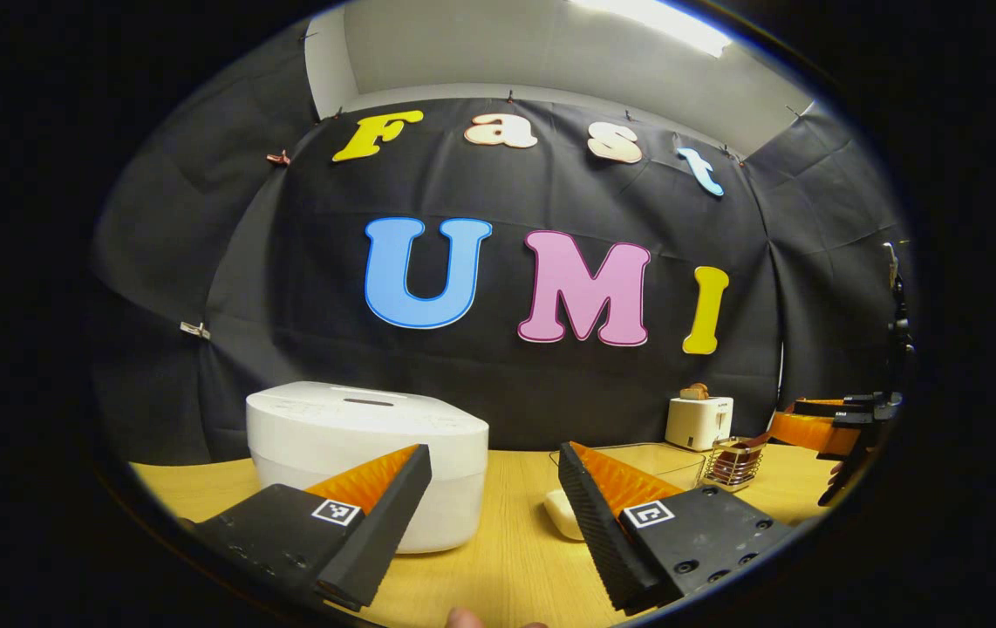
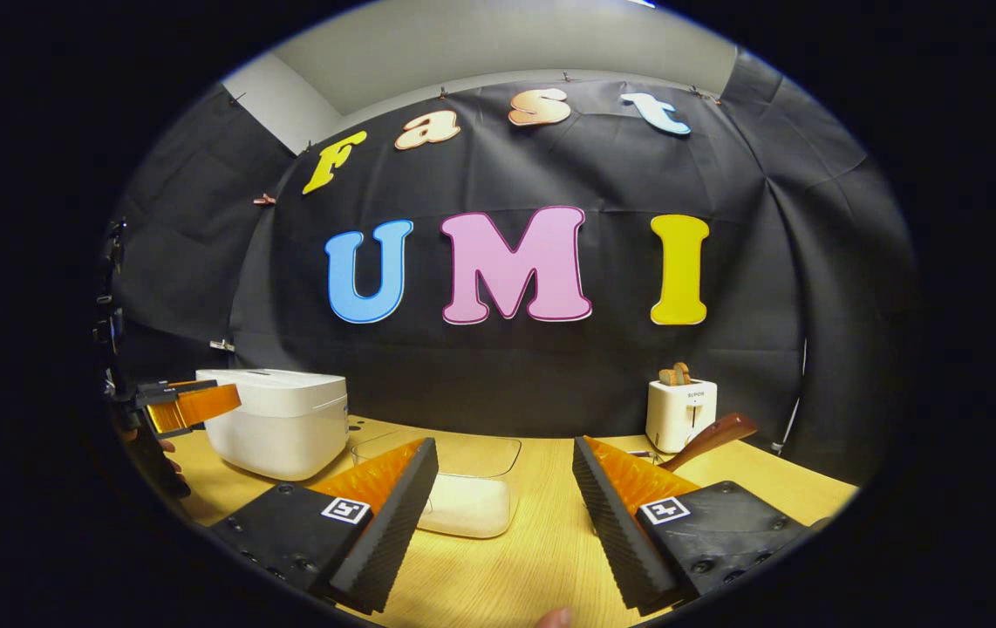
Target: Close the left gripper, press the button to open the rice cooker; take a wooden spoon from the chopstick holder with the right hand, scoop a spoonful of rice and pour it into the rice cooker, then put the wooden spoon back into the chopstick holder.
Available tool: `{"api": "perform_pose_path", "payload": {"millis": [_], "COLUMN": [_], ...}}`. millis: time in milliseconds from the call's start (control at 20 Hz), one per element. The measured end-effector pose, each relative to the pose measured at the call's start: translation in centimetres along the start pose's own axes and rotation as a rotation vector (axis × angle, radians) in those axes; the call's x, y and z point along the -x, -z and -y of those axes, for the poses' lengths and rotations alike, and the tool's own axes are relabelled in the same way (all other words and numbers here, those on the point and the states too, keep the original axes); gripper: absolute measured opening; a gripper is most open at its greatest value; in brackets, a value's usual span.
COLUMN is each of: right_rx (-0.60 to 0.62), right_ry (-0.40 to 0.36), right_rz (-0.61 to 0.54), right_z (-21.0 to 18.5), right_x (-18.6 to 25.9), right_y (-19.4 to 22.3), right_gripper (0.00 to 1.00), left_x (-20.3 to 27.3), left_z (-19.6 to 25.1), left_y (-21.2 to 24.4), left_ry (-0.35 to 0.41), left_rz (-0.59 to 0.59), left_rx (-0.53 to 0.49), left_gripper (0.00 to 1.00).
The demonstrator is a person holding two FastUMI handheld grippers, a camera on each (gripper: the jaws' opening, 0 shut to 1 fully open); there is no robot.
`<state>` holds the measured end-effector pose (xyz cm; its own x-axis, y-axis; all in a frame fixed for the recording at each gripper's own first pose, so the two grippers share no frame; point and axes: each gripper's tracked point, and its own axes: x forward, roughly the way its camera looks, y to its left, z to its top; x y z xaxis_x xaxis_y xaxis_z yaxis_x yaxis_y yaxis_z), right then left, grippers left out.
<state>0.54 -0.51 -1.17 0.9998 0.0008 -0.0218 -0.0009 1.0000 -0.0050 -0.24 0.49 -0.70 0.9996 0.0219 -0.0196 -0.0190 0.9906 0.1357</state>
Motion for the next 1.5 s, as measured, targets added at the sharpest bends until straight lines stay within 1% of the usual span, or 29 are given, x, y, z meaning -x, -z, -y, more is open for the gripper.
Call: {"api": "perform_pose_path", "payload": {"millis": [150, 250, 300, 350, 400, 450, 550, 600, 700, 750, 800, 1000, 1150, 1300, 1400, 1500], "right_rx": [0.006, 0.013, 0.017, 0.019, 0.022, 0.028, 0.038, 0.039, 0.037, 0.037, 0.037, 0.041, 0.038, 0.041, 0.040, 0.043], "right_ry": [-0.008, -0.017, -0.021, -0.025, -0.029, -0.033, -0.035, -0.036, -0.040, -0.041, -0.041, -0.039, -0.031, -0.021, -0.015, -0.009], "right_rz": [-0.001, 0.000, 0.001, 0.003, 0.007, 0.013, 0.025, 0.028, 0.025, 0.022, 0.021, 0.021, 0.027, 0.032, 0.033, 0.035], "right_z": [-0.5, -0.6, -0.6, -0.8, -0.6, -0.9, -0.8, -0.6, -0.7, -0.8, -0.6, -0.3, 0.0, 0.6, 0.9, 1.1], "right_x": [-0.3, -0.5, -0.5, -0.7, -0.7, -0.7, -0.7, -0.7, -0.7, -0.8, -0.6, -0.6, -0.7, -0.7, -0.7, -0.7], "right_y": [0.0, -0.2, -0.3, -0.4, -0.7, -0.9, -1.1, -1.1, -0.8, -0.6, -0.5, -0.2, -0.4, -0.6, -0.6, -0.7], "right_gripper": [0.96, 0.96, 0.96, 0.96, 0.96, 0.96, 0.96, 0.96, 0.96, 0.96, 0.96, 0.96, 0.96, 0.96, 0.96, 0.96], "left_x": [0.2, 0.0, -0.3, -0.5, -0.9, -1.3, -2.2, -2.9, -4.1, -4.8, -5.6, -8.9, -10.5, -11.7, -12.0, -12.3], "left_z": [-1.0, -2.0, -2.7, -3.5, -4.1, -4.7, -6.4, -6.7, -6.7, -6.7, -7.0, -8.7, -9.6, -10.9, -12.1, -12.2], "left_y": [-1.2, -2.7, -3.6, -4.6, -5.6, -6.4, -8.0, -8.4, -8.8, -8.8, -8.7, -8.2, -5.7, -2.6, -0.9, 0.0], "left_ry": [-0.021, -0.029, -0.039, -0.046, -0.049, -0.056, -0.080, -0.077, -0.039, -0.015, -0.006, -0.004, 0.002, -0.033, -0.068, -0.079], "left_rz": [0.016, 0.031, 0.037, 0.039, 0.037, 0.041, 0.049, 0.040, -0.001, -0.036, -0.068, -0.206, -0.360, -0.503, -0.559, -0.594], "left_rx": [-0.054, -0.074, -0.077, -0.082, -0.086, -0.082, -0.054, -0.042, -0.030, -0.022, -0.015, 0.015, 0.004, 0.016, 0.008, 0.006], "left_gripper": [0.94, 0.92, 0.82, 0.74, 0.62, 0.57, 0.24, 0.08, 0.05, 0.05, 0.05, 0.05, 0.05, 0.05, 0.05, 0.05]}}
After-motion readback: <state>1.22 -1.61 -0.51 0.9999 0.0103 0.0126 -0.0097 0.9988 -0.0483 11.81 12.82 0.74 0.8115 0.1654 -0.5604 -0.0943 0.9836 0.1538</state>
